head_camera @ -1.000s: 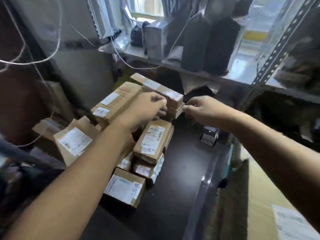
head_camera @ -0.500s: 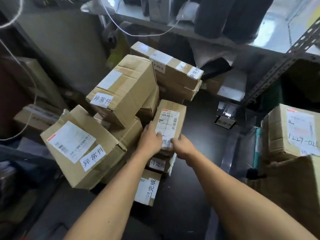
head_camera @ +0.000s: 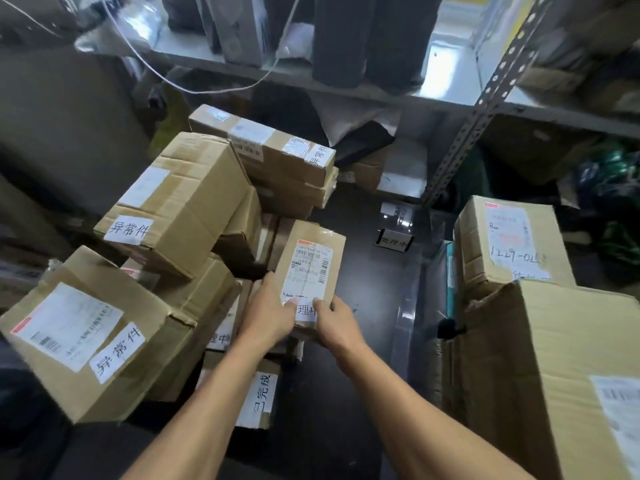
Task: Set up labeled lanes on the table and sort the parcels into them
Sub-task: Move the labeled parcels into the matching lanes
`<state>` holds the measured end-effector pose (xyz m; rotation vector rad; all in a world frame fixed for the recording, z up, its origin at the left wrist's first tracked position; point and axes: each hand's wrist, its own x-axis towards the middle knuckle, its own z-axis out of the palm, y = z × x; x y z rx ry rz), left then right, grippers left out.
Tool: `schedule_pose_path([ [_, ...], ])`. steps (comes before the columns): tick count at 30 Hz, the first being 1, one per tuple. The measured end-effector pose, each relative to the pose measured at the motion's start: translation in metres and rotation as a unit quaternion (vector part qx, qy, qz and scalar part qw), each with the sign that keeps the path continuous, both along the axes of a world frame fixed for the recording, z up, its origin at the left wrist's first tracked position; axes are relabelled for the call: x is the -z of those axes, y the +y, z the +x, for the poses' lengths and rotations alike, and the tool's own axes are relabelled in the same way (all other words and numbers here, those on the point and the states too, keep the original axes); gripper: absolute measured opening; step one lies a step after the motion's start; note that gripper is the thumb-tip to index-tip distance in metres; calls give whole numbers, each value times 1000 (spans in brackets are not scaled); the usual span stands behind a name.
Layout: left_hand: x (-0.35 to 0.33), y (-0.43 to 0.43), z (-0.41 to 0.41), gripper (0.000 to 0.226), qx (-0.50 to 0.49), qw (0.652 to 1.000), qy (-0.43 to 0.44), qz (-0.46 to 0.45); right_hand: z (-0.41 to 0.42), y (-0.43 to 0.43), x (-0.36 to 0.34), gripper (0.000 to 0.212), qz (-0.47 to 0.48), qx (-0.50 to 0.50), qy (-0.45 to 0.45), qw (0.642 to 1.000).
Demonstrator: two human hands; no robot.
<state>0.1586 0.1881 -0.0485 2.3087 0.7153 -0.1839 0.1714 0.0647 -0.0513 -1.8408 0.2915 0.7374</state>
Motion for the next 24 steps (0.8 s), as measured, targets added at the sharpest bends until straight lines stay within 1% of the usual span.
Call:
schedule_pose_path([
  [2, -5, -18, 1, 39, 20, 1000, -15, -16, -6, -15, -2, 27, -5, 46, -24, 999],
  [5, -4, -49, 10, 42, 58, 997, -26, -51, -6, -37, -8, 29, -32, 130, -50, 990],
  [8, 2, -78, 25, 36, 89, 993, -14, -73, 3, -59, -6, 29, -51, 198, -55, 977],
  [12, 19, -105, 43, 35, 139, 988, 10, -68, 15, -78, 13, 35, -107, 247, -36, 962],
  [15, 38, -115, 50, 37, 146, 984, 34, -92, 22, -86, 32, 38, -109, 268, -16, 957],
  [20, 68, -121, 54, 35, 134, 983, 52, -112, 33, -92, 59, 40, -115, 265, 3, 957],
  [24, 87, -126, 54, 41, 119, 982, 31, -142, 40, -96, 77, 45, -126, 247, 3, 961],
])
